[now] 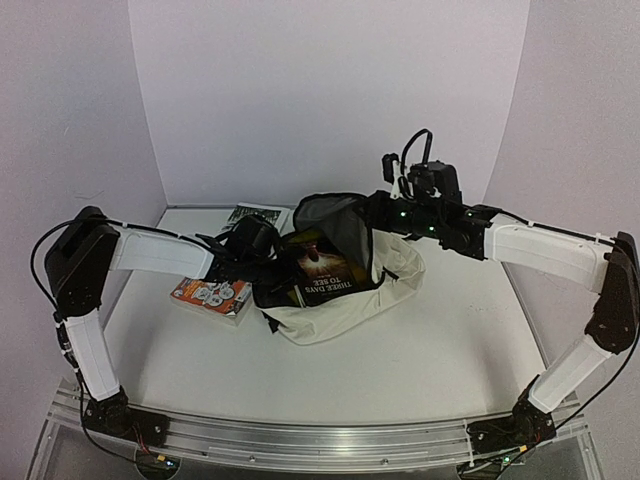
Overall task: Pack the student bag
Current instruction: Place the book in the student bag.
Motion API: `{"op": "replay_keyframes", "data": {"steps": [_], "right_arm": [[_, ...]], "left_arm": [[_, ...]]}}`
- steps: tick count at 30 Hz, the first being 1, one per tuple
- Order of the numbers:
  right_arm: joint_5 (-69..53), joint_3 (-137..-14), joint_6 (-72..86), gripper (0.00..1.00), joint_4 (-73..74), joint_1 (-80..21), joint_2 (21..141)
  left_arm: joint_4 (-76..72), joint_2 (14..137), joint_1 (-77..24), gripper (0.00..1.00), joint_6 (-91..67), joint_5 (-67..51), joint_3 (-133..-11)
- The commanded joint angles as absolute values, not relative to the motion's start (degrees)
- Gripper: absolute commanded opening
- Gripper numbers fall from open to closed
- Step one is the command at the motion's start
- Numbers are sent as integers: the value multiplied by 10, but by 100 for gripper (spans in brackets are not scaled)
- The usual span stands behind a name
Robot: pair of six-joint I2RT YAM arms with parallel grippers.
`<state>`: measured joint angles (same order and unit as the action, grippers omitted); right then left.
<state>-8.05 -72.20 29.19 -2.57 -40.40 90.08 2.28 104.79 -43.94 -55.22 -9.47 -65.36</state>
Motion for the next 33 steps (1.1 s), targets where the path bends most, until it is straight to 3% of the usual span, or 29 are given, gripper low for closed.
{"op": "replay_keyframes", "data": {"steps": [1, 8, 21, 30, 33], "right_arm": [[-91, -736, 292, 0, -86, -415, 852], [-71, -716, 301, 0, -75, -454, 829], [7, -685, 347, 0, -72, -540, 796], [72, -672, 357, 0, -72, -553, 768], [120, -659, 362, 0, -65, -553, 757]], "left_arm": [[27, 1091, -443, 41, -527, -111, -715], [17, 1140, -445, 32, -516, -130, -760], [-75, 1204, -480, 30, -500, -157, -820], [-128, 1194, -499, 32, -496, -141, -801], [-126, 1143, -499, 41, -470, -104, -758]]}}
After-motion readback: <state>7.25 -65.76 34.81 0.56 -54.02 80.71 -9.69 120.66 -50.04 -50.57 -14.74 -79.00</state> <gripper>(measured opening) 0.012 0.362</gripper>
